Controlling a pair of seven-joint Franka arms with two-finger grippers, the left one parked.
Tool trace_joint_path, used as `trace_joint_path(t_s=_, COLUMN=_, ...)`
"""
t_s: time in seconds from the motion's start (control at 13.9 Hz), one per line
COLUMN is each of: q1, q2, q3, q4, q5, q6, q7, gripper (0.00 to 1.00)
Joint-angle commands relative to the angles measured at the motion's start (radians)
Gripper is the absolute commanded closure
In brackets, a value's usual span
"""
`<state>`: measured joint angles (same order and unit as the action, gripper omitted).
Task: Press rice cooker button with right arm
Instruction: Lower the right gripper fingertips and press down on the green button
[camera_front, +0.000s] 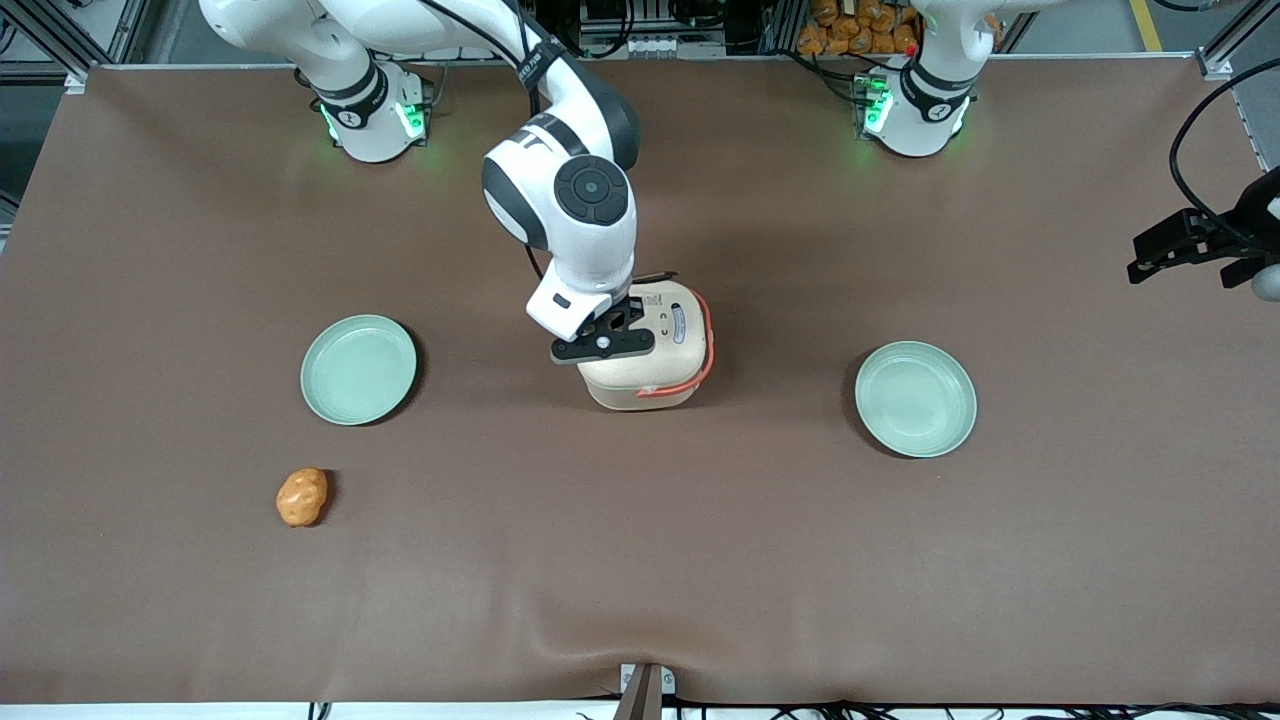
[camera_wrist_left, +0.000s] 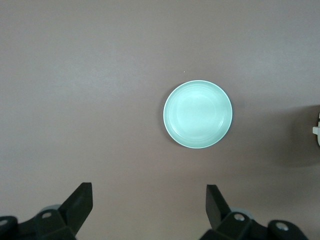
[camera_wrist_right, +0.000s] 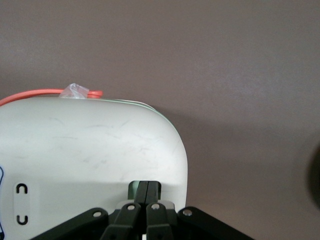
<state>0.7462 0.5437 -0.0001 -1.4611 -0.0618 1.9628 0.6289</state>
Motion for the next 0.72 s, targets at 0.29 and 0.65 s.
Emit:
trace_joint_path(t_s=0.29, q1=-0.011, q2=-0.043, q3=-0.009, q4=0.021, q5=0.003, q6=-0.008, q7=0.017, gripper=0.75)
trace_joint_path(t_s=0.65, q1=-0.082, q2=-0.195, q3=-0.012, q4=0.036, q5=0.004, q6=-0.129, q7=-0.012, gripper=0.26)
